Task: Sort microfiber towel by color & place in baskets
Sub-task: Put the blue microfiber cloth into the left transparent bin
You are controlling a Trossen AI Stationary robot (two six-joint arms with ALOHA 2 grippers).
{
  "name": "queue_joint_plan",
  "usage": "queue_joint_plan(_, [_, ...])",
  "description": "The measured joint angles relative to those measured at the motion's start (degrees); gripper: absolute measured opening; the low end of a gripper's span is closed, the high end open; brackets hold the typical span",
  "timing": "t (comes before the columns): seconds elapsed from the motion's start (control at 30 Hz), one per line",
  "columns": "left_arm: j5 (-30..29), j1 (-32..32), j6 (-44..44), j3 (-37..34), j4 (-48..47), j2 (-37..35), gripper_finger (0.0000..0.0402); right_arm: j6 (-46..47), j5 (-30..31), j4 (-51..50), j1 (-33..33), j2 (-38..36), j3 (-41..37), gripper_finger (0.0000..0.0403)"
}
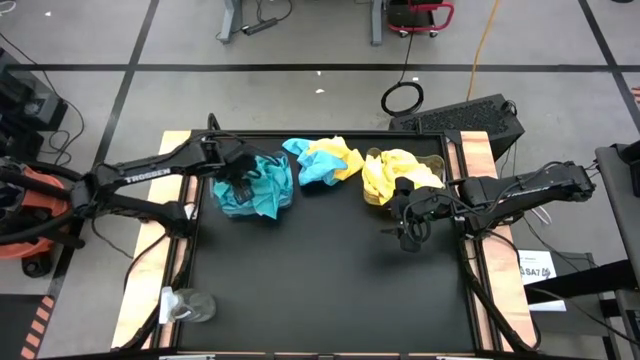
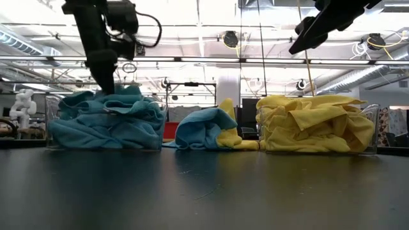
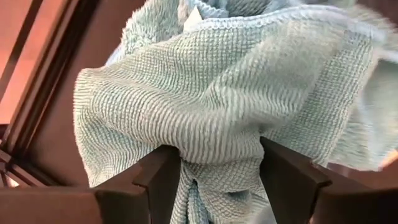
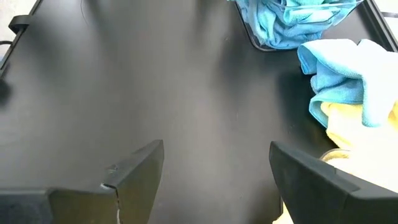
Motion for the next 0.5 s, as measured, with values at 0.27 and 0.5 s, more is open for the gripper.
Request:
queue_joint_plan(0.27, [0.15, -1.52, -1.06, 1.84, -2.23, -4.37, 0.021, -0.1, -0.01, 0.28, 0.0, 0.0, 0.0, 0.0286])
queue_joint_plan(0.5, [0.13, -2.07, -1.4, 2.92, -4.2, -6.45, 0.021, -0.1, -0.02, 0.39, 0.0, 0.0, 0.0, 0.0286])
